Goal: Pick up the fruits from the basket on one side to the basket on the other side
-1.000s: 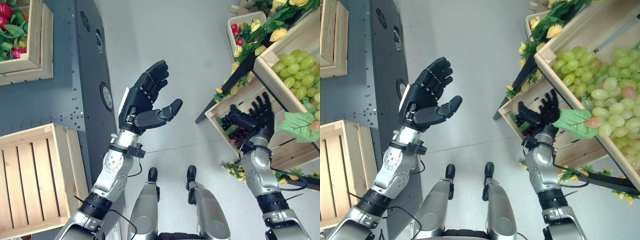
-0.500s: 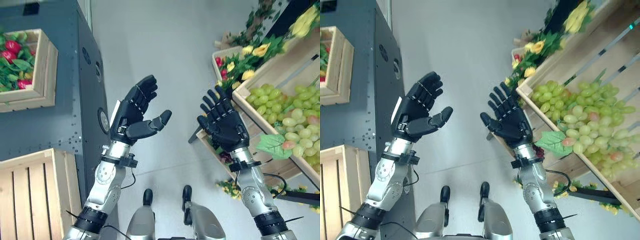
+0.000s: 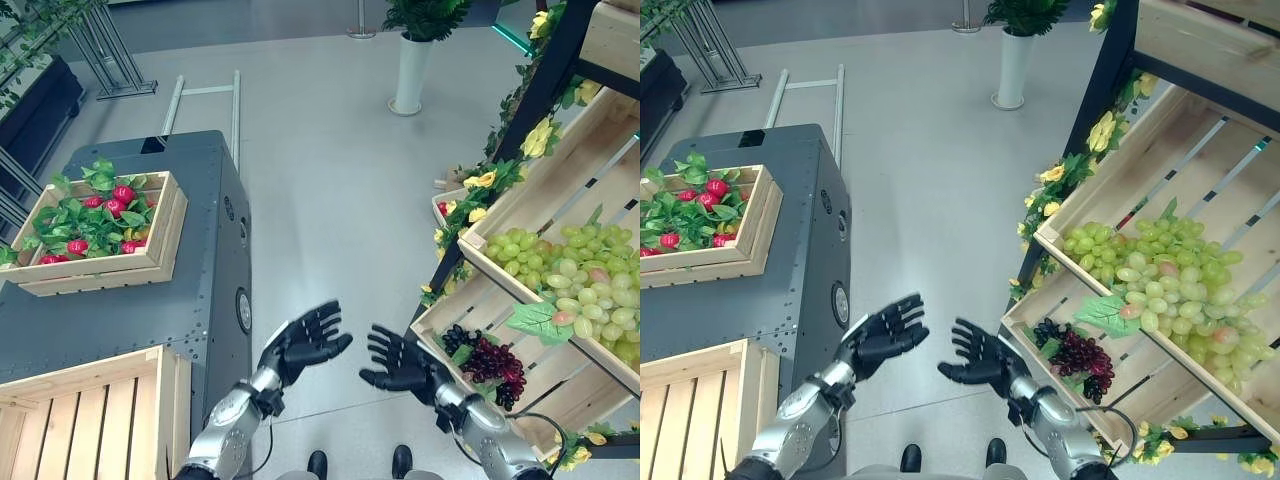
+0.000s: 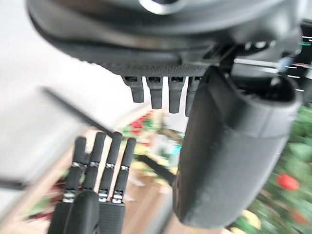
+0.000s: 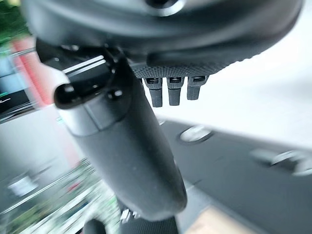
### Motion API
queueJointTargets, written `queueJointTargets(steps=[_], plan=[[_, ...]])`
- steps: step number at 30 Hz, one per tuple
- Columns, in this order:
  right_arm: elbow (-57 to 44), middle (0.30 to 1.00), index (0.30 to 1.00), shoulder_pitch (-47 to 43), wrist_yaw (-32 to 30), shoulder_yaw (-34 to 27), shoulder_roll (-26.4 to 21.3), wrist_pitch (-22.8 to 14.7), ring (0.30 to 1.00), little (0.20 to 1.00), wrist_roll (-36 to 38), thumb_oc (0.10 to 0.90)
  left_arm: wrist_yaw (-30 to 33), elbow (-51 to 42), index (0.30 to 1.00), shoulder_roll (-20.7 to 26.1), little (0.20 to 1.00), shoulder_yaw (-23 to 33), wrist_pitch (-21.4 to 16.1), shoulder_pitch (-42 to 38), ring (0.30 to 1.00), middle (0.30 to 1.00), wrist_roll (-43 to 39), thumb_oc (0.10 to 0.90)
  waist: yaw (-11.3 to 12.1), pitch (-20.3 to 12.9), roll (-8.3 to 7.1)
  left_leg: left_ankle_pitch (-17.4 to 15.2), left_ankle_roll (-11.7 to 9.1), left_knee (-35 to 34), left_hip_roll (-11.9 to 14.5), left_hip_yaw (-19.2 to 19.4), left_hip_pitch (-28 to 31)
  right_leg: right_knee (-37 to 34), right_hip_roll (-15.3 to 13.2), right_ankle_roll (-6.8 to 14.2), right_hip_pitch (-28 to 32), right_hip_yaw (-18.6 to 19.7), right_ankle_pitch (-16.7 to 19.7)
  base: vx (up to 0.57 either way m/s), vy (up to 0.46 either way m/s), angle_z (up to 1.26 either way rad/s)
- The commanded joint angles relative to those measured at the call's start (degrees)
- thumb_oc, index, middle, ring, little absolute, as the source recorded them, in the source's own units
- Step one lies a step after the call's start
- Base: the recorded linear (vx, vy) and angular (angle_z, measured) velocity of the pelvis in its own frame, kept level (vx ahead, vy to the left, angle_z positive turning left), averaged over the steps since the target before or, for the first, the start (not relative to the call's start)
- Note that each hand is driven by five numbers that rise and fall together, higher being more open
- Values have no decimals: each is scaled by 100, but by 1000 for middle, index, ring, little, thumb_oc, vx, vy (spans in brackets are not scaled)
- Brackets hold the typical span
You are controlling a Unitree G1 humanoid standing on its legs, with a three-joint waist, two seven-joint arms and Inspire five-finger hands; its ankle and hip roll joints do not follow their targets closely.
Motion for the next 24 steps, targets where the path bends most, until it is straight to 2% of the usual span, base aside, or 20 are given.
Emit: queueJointTargets(steps=[1, 4, 6, 7, 9, 13, 17, 20, 22, 24], plan=[[85, 900, 900, -205, -355, -141, 137, -208, 900, 900, -375, 800, -314, 288, 900, -119, 900, -157, -112, -524, 900, 900, 117, 800, 18, -340, 4, 59, 254, 54, -244, 4, -433, 1181, -325, 100, -433, -34, 276, -31, 49, 9], [771, 900, 900, -235, -533, -177, 227, -147, 900, 900, -474, 800, -222, 895, 900, -152, 900, -269, -53, -635, 900, 900, 545, 800, -22, -316, 31, 74, 311, 26, -254, -49, -427, 1489, -260, 95, -613, 122, 374, -36, -51, 13], [1314, 900, 900, -278, -620, -262, 281, -21, 900, 900, -510, 800, -70, 1408, 900, -208, 900, -237, 59, -717, 900, 900, 889, 800, -31, -324, 42, 95, 319, 24, -241, -133, -446, 1450, -172, 81, -620, 227, 332, -53, -225, 24], [1821, 900, 900, -303, -759, -339, 299, 56, 900, 900, -623, 800, -6, 1940, 900, -285, 900, -196, 289, -827, 900, 900, 1033, 800, -22, -367, 33, 134, 281, 36, -208, -255, -491, 1068, -99, 28, -474, 267, 155, -49, -268, 25], [2170, 900, 900, -293, -766, -386, 327, 31, 900, 900, -668, 800, 51, 2344, 900, -351, 900, -135, 275, -866, 900, 900, 1258, 800, -19, -403, -4, 146, 242, 58, -189, -338, -514, 739, -66, 12, -364, 316, 118, -20, -299, 40], [2837, 900, 900, -280, -696, -397, 371, 143, 900, 900, -778, 800, 283, 3334, 900, -494, 900, 92, 266, -815, 900, 900, 1682, 800, -16, -504, -138, 162, 22, 163, -30, -420, -619, -27, 82, -83, -97, 458, 217, -25, -428, 34], [3023, 900, 900, -290, -771, -211, 430, 305, 900, 900, -1138, 800, 649, 3800, 900, -693, 900, 251, 60, -679, 900, 900, 2129, 800, 13, -503, -163, 439, -293, 241, 323, -368, -851, -226, 286, -291, 27, 275, 154, -49, -359, 10], [3151, 900, 900, -319, -890, -198, 390, 276, 900, 900, -1068, 800, 772, 3908, 900, -805, 900, 140, -42, -682, 900, 900, 2546, 800, 44, -464, -134, 590, -372, 227, 374, -408, -1072, -226, 333, -364, 37, 148, 94, -92, -161, 27], [3181, 900, 900, -365, -1024, -195, 324, 237, 900, 900, -1051, 800, 808, 3939, 900, -852, 900, 46, -51, -727, 900, 900, 2561, 800, 23, -447, -109, 453, -363, 425, 298, -281, -1119, -226, 298, -391, 30, 16, 54, -101, -29, 36], [3236, 900, 900, -386, -1179, -278, 245, 147, 900, 900, -817, 800, 916, 3893, 900, -894, 900, -48, 75, -813, 900, 900, 2611, 800, -88, -387, -120, 135, -343, 991, 176, 78, -1189, -217, 227, -442, 68, -157, 34, -83, 40, 48]])
